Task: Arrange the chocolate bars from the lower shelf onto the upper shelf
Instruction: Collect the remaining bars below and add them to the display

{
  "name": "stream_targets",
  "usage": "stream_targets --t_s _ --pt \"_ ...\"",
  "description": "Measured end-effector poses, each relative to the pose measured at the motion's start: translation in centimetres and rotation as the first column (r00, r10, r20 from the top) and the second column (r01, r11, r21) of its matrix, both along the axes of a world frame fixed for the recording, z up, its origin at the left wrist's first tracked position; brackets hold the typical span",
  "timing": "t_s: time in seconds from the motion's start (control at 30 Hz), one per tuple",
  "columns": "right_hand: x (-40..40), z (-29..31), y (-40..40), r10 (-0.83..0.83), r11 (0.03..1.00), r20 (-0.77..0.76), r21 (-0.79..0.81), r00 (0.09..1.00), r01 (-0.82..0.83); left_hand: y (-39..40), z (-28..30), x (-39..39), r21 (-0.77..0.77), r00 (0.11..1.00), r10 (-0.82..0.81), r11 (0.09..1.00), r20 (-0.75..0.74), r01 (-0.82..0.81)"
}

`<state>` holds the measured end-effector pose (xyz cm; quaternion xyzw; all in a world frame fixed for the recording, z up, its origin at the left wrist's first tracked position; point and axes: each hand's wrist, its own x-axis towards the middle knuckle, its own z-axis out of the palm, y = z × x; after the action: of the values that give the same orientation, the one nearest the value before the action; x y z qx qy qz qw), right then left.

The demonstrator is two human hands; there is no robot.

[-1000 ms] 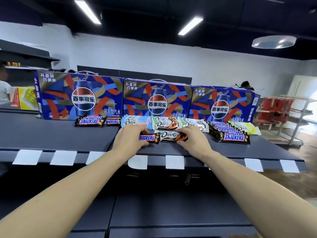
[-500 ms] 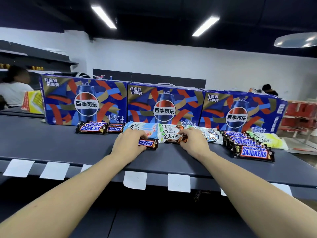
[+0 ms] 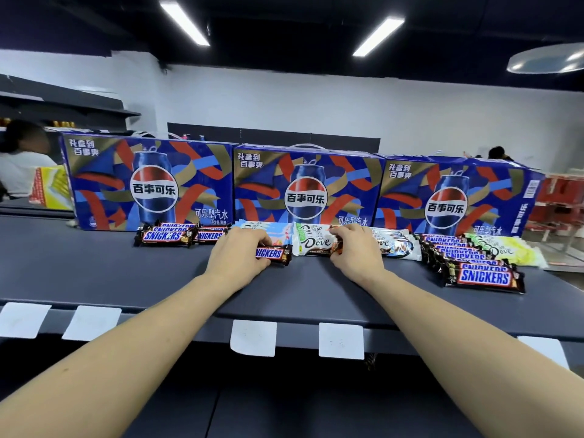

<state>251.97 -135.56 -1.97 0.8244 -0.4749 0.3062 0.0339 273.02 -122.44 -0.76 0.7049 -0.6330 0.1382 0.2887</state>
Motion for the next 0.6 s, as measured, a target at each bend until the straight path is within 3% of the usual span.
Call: stream_targets --t_s 0.2,0.33,0.6 --pt "3.6 0.7 1.7 0.014 1.000 -0.031 -0.022 0.999 -0.014 -0.5 -0.2 2.3 0.002 0.998 -0.061 0.998 0.012 0.061" --pt "7.7 1.2 2.9 0.085 0.995 0.042 -0.057 0.996 -0.082 0.3 -0.4 5.4 0.007 0.998 -0.056 0.998 0.012 0.056" --pt "15.4 1.6 5.0 0.149 0.987 0.047 -0.074 0.988 -0.145 1.6 -0.3 12.3 0.042 0.999 -0.035 0.999 0.014 0.034"
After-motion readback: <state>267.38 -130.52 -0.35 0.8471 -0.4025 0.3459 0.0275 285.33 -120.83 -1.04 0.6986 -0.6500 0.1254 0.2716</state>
